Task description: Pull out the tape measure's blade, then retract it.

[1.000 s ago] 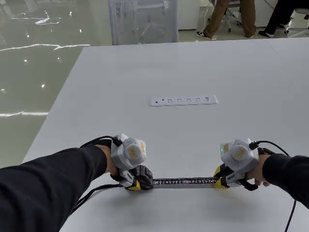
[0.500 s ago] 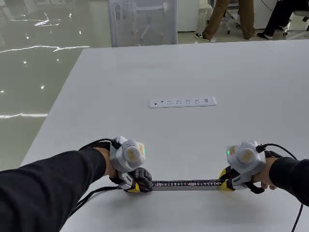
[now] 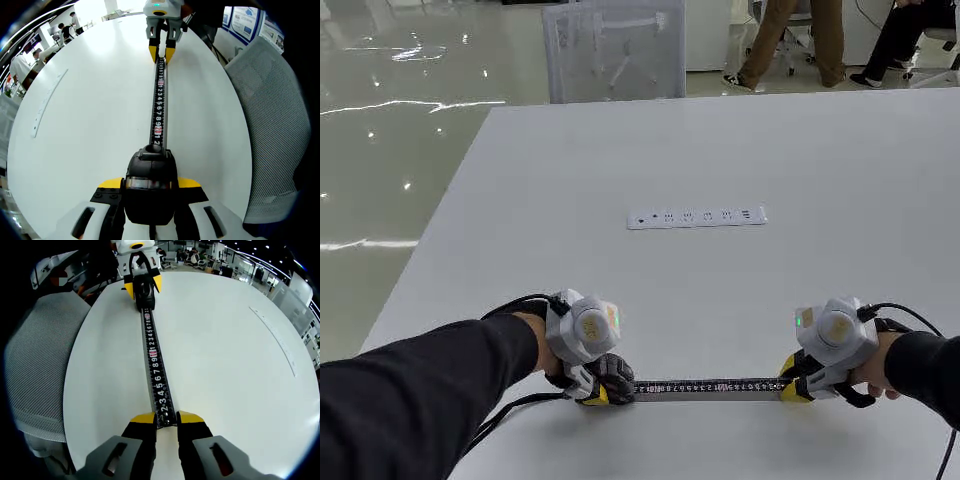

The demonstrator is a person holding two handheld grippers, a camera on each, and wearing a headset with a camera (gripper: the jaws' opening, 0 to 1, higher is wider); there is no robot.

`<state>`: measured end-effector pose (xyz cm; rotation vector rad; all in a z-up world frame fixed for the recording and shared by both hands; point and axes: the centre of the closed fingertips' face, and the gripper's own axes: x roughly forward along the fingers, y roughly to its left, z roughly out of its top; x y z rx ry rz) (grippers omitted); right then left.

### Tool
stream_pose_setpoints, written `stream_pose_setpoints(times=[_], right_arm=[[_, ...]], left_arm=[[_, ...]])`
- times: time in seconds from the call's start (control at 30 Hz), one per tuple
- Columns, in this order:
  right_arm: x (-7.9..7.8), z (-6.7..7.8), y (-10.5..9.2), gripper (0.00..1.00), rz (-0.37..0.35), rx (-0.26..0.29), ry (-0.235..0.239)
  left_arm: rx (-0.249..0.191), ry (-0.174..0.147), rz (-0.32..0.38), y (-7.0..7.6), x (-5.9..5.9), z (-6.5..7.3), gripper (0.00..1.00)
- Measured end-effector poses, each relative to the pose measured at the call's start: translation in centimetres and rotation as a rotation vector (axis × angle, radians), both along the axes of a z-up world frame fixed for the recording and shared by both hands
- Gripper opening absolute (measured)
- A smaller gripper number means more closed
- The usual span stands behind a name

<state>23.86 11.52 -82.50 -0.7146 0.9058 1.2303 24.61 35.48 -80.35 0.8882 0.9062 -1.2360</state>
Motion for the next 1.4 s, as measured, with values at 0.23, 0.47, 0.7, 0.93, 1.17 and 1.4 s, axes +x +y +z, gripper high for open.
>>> stream_pose_setpoints(times=[0.23, 0.47, 0.7, 0.93, 1.17, 1.4], right_arm=[[0.01, -0.03, -0.24, 0.11, 0.003, -0.005, -0.004], [0.01, -0.08, -0.21, 0.11, 0.011, -0.018, -0.007], [-0.02, -0.09, -0.19, 0.12, 0.019, -0.036, -0.002], [-0.03, -0.15, -0.13, 0.12, 0.030, -0.052, 0.003], [0.01, -0.18, -0.14, 0.12, 0.036, -0.055, 0.006], [-0.05, -0.16, 0.11, 0.12, 0.041, -0.079, 0.010]], left_arm=[[-0.003, 0.001, 0.003, -0.05, -0.01, -0.02, 0.34], [-0.002, -0.002, 0.003, -0.09, -0.05, -0.02, 0.34], [-0.001, -0.005, 0.002, -0.08, -0.03, -0.09, 0.34], [-0.009, -0.005, 0.003, -0.08, 0.00, -0.11, 0.34], [-0.012, -0.002, 0.000, -0.09, -0.03, -0.07, 0.34], [-0.012, -0.013, -0.028, -0.21, -0.07, 0.00, 0.34]])
